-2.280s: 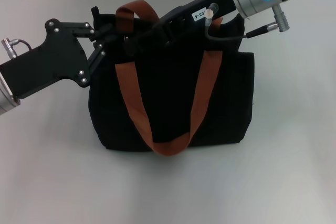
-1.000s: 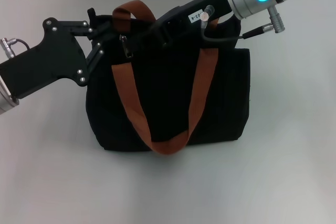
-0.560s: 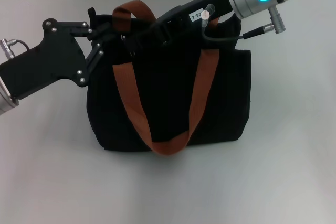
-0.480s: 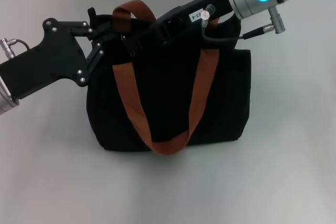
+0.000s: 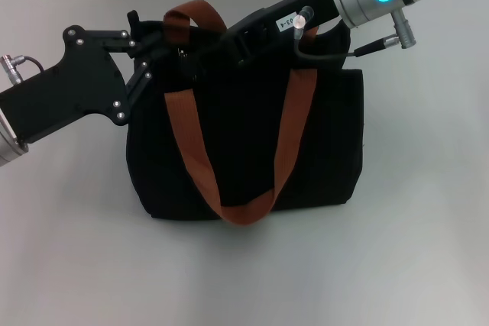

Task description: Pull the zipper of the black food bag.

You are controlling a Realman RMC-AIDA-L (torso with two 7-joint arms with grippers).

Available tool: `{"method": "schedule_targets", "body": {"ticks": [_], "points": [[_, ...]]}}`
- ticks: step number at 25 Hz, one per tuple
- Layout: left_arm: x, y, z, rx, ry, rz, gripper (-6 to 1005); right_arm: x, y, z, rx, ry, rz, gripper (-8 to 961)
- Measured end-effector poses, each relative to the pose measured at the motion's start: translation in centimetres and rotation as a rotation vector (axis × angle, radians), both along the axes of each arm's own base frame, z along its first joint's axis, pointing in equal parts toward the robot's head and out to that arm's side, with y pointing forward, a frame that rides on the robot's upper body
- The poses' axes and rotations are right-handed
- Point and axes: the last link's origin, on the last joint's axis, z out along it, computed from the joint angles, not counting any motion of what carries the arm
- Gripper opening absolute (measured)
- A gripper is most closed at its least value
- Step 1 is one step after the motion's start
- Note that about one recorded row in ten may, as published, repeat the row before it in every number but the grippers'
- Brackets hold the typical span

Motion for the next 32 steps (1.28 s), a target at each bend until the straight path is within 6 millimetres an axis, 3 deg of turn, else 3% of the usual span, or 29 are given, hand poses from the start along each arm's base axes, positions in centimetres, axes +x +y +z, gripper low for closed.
{"method": "schedule_targets", "body": {"ticks": [17,32], "points": [[-0.04,-0.25,0.06,-0.001,-0.007,-0.005,68,-0.31,-0.43,-0.04,-0.024,0.025,0.001,312],[-0.08,-0.25,0.14,0.006,-0.013,0.0,69,-0.04,-0.44,0.11,-0.027,0.023,-0.006,262]]}}
